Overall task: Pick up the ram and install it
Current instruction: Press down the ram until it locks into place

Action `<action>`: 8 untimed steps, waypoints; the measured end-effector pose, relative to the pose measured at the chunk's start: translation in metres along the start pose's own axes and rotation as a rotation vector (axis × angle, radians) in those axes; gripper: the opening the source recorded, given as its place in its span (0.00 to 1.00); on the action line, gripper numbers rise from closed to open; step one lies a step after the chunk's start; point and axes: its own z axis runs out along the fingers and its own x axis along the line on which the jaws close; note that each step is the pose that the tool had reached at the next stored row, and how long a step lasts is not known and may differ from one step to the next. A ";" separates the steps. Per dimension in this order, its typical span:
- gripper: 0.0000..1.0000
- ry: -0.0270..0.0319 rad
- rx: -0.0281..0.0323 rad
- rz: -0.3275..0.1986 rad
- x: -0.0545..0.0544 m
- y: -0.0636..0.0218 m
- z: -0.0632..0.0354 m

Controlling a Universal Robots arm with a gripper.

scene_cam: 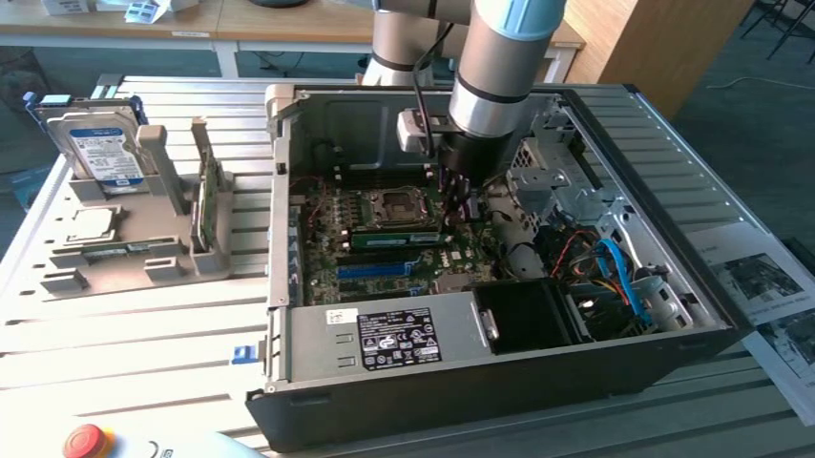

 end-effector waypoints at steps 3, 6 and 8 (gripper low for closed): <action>0.11 -0.0004 -0.0004 0.000 0.000 0.0000 -0.0004; 0.11 -0.0016 -0.0013 0.000 0.000 0.0002 -0.0024; 0.11 -0.0002 -0.0018 0.000 0.000 0.0002 -0.0051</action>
